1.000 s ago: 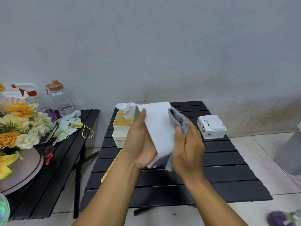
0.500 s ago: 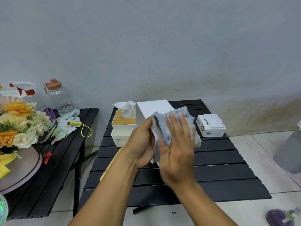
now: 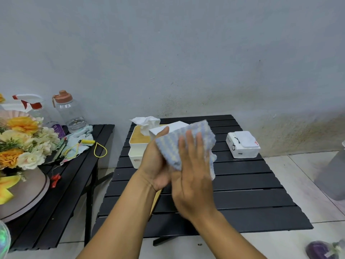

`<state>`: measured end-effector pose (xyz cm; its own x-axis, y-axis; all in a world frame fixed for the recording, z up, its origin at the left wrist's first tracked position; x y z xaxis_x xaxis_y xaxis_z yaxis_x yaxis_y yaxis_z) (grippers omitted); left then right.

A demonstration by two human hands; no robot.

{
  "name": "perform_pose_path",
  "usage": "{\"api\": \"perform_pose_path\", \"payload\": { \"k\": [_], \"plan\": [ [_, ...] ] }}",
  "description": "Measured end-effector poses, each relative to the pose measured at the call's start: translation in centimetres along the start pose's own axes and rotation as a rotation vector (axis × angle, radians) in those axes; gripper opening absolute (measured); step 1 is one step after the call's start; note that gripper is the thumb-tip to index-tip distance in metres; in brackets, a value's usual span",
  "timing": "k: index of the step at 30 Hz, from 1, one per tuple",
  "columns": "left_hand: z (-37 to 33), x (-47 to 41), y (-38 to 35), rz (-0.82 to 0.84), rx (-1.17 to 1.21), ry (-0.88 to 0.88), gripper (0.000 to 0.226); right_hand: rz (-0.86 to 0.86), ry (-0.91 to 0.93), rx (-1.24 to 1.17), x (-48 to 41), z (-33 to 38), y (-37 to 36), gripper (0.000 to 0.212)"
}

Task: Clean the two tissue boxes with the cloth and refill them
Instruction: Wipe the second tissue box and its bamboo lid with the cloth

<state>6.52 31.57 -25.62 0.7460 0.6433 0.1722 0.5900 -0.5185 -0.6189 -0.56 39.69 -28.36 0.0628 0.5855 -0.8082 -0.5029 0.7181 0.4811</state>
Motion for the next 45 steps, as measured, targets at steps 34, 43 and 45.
{"api": "perform_pose_path", "payload": {
  "k": [34, 43, 45],
  "plan": [
    [-0.5, 0.0, 1.5, -0.034, 0.282, -0.022, 0.073, 0.088, -0.129, -0.053, 0.8, 2.3, -0.6, 0.063],
    [-0.4, 0.1, 0.9, -0.086, 0.301, -0.051, 0.064, 0.107, -0.150, -0.035, 1.1, 2.0, -0.7, 0.068],
    [-0.2, -0.5, 1.8, -0.165, 0.306, -0.111, 0.064, 0.135, -0.110, -0.053, 1.9, 3.1, -0.8, 0.065]
  ]
}}
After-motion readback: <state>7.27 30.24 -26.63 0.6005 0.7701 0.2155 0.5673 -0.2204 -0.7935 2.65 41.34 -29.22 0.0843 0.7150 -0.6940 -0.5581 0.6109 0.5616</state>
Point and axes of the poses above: each hand's wrist, its own x-axis away from the middle knuckle, its own y-axis out of the back of the hand, z = x × y, the point moved 2 cm from there along -x, towards the middle knuckle, and after that the axes turned 8 degrees about y, right-handed, at the moved point
